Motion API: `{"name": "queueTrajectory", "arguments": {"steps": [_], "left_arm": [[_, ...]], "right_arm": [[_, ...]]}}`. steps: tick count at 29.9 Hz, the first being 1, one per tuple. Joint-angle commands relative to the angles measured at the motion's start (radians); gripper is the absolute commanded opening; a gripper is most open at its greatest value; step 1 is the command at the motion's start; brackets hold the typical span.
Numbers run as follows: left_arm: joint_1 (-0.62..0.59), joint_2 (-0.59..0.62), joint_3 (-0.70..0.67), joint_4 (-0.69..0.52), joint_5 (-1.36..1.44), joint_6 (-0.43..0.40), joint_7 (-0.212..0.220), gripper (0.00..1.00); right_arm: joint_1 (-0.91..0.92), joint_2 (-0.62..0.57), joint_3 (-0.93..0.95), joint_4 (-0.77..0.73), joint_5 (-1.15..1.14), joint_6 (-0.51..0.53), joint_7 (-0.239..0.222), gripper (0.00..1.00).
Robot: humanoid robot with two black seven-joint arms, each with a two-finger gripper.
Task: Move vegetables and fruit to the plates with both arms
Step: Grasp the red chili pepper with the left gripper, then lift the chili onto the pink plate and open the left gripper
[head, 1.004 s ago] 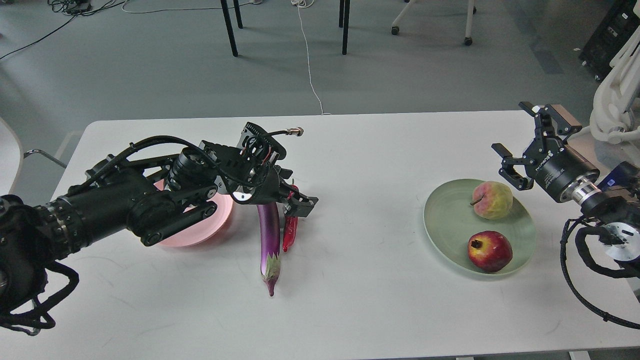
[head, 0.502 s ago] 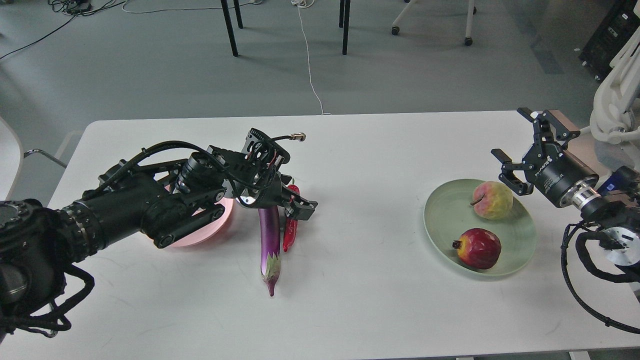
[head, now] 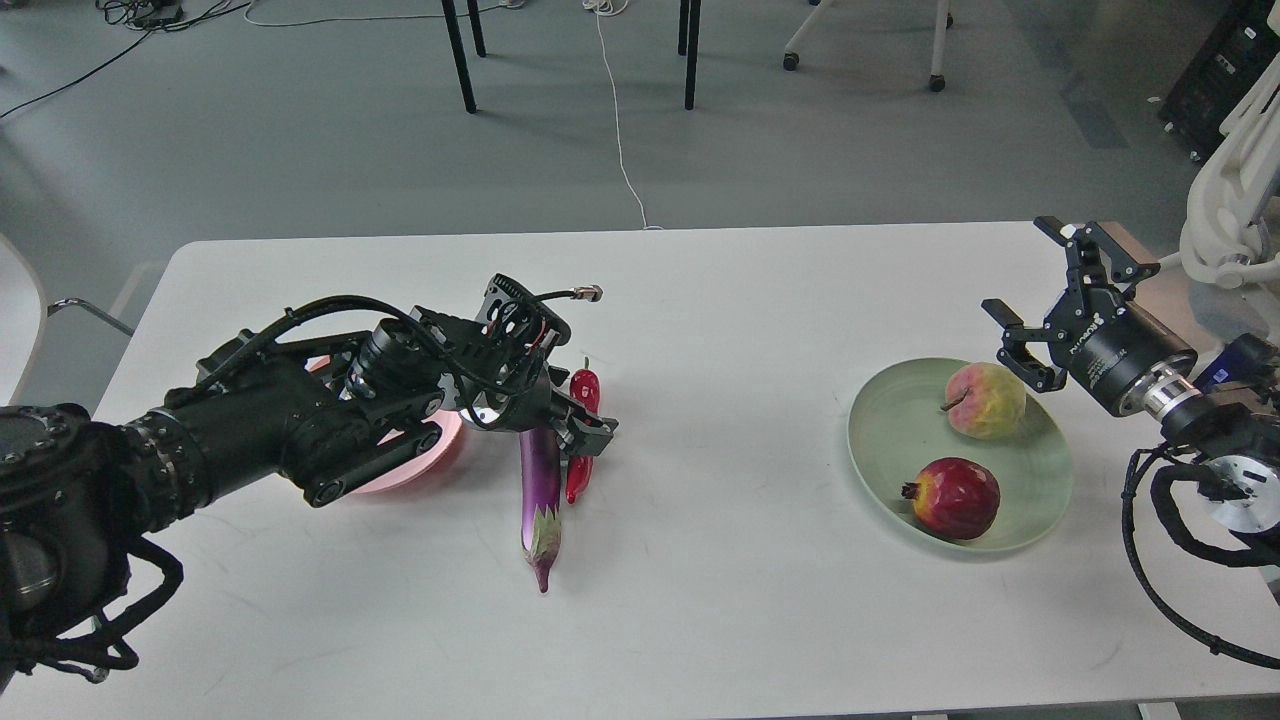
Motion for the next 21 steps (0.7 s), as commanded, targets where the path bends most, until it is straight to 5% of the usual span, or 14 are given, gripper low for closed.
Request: {"name": "queueTrajectory", "arguments": {"steps": [1,6,11,21], "left_arm": [[0.003,0.000,-0.002,0.000,-0.002,-0.001,-0.005,0.70],[-0.003,-0.003,-0.005,-0.001,-0.005,-0.004,-0.002,0.34],[-0.009,-0.014,-0.017,-0.011,-0.017,0.004,0.006,0.12],[-0.141,0.061,-0.021,-0.107,-0.370,0.007,0.063,0.12]], "right_arm": [[-0.002,0.000,0.000,0.000,0.000,0.000,0.000,0.99],[-0.002,0.000,-0.005,0.000,0.000,0.000,0.000,0.99],[-0.002,0.001,-0.005,0.000,0.000,0.000,0.000,0.99],[-0.002,0.004,-0.005,-0.002,-0.001,-0.001,0.000,0.99]]}}
